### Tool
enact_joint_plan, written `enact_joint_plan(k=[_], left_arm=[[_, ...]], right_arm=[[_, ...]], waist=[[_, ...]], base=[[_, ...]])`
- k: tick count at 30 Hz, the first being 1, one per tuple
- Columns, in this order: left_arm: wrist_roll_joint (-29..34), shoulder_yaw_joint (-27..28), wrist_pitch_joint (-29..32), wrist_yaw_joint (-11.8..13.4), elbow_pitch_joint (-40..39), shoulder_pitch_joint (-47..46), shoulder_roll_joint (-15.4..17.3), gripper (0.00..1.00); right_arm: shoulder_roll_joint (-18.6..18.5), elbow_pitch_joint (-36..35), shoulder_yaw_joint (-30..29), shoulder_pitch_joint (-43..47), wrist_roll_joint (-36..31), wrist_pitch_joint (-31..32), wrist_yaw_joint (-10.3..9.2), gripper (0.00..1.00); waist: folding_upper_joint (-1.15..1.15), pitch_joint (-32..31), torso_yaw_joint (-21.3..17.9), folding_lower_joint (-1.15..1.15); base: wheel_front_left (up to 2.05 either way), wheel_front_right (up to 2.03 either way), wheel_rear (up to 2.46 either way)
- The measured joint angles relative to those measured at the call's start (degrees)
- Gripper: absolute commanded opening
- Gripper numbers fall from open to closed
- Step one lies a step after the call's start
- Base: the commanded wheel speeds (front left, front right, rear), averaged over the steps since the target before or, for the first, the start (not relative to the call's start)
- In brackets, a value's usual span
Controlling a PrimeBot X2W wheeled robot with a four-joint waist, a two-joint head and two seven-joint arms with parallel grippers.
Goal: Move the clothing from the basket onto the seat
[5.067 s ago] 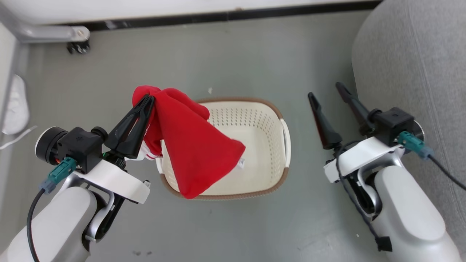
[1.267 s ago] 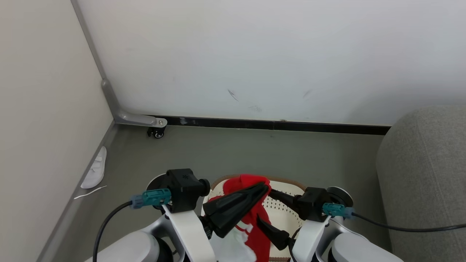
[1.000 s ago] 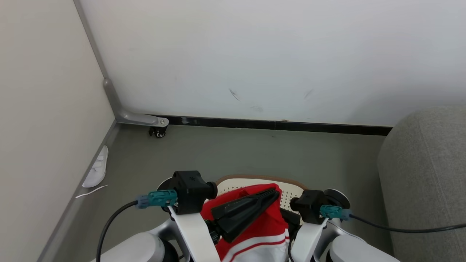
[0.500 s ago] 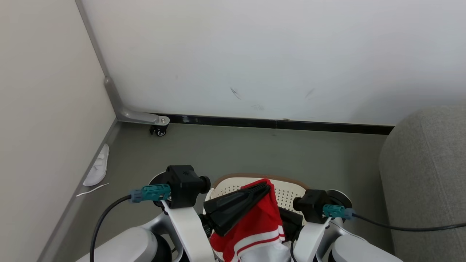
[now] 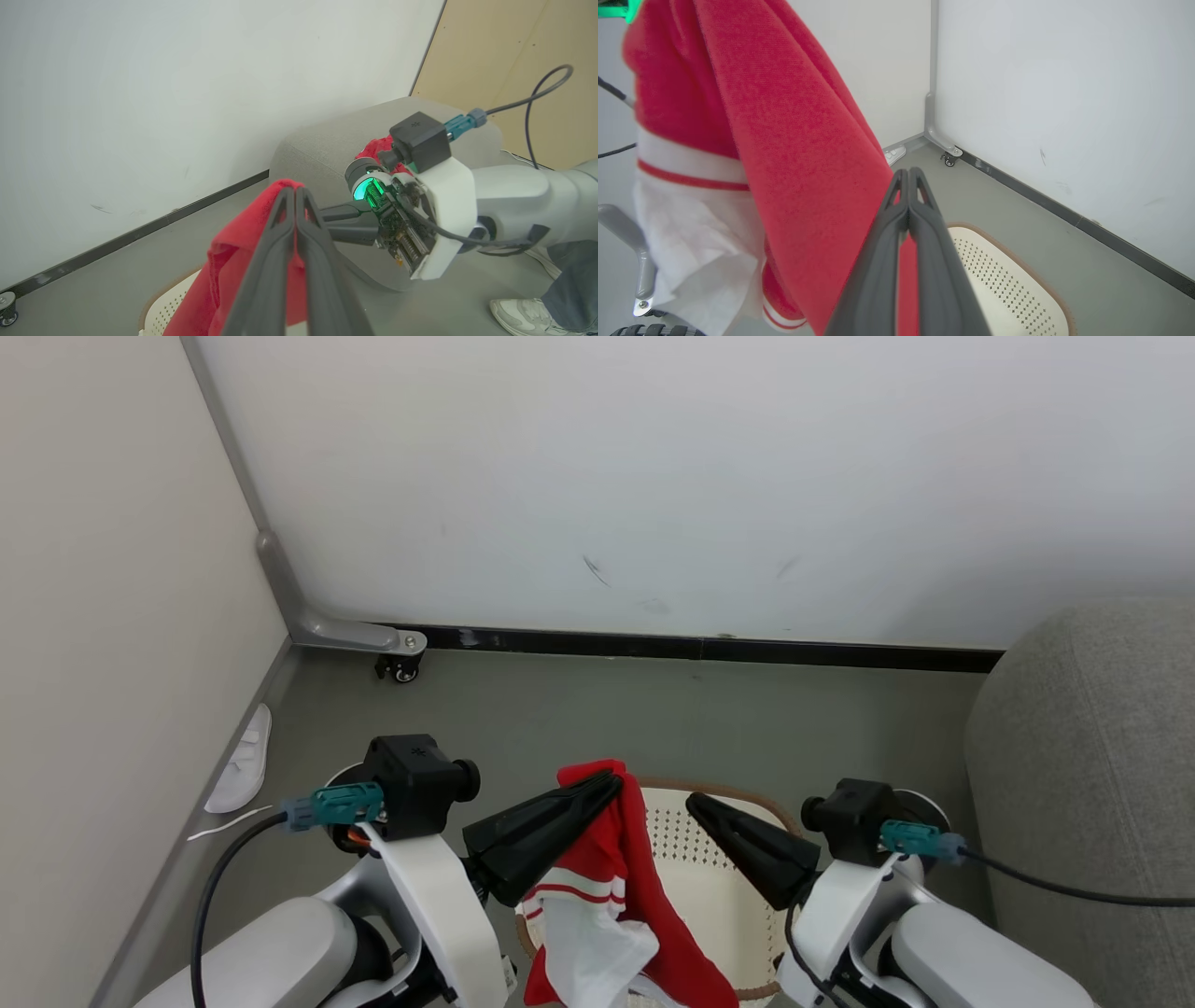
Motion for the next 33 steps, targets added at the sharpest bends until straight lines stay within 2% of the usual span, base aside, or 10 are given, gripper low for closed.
enact_joint_plan(k=[13, 15, 17, 18, 24, 33], left_arm=[[-0.12, 2.63, -2.55, 0.87, 2.14, 1.64, 1.78, 0.0], [-0.34, 3.32, -3.05, 1.07, 2.36, 1.89, 1.9, 0.0], [-0.54, 3.78, -3.72, 1.52, 2.63, 2.42, 2.19, 0.0], [-0.54, 4.02, -3.98, 1.75, 2.85, 2.66, 2.41, 0.0], [-0.63, 5.68, -5.33, 2.86, 3.91, 4.19, 3.46, 0.0], [-1.08, 5.95, -6.48, 3.01, 4.33, 6.07, 3.85, 0.0]], right_arm=[[-2.48, -0.01, -10.9, 1.07, -1.67, -0.1, 0.0, 0.0], [-2.97, 0.07, -12.78, 2.38, -2.12, -0.1, 0.0, 0.38], [-3.18, 0.16, -14.48, 3.39, -2.44, -0.11, 0.0, 0.94], [-3.16, 0.16, -15.26, 3.82, -2.63, -0.11, 0.0, 1.0], [-3.1, 0.1, -20.0, 6.06, -3.68, -0.27, 0.0, 1.0], [-2.91, 0.27, -27.14, 10.62, -5.73, -0.6, 0.0, 1.0]], waist=[[0.0, 0.64, -2.61, 0.0], [0.0, 0.68, -3.12, 0.0], [0.0, 0.72, -3.62, 0.0], [0.0, 0.72, -3.85, 0.0], [0.0, 0.66, -5.2, 0.0], [0.0, 0.32, -6.55, 0.0]], base=[[0.0, 0.0, 0.0], [0.0, 0.0, 0.0], [0.0, 0.0, 0.0], [0.0, 0.0, 0.0], [0.0, 0.0, 0.0], [0.0, 0.0, 0.0]])
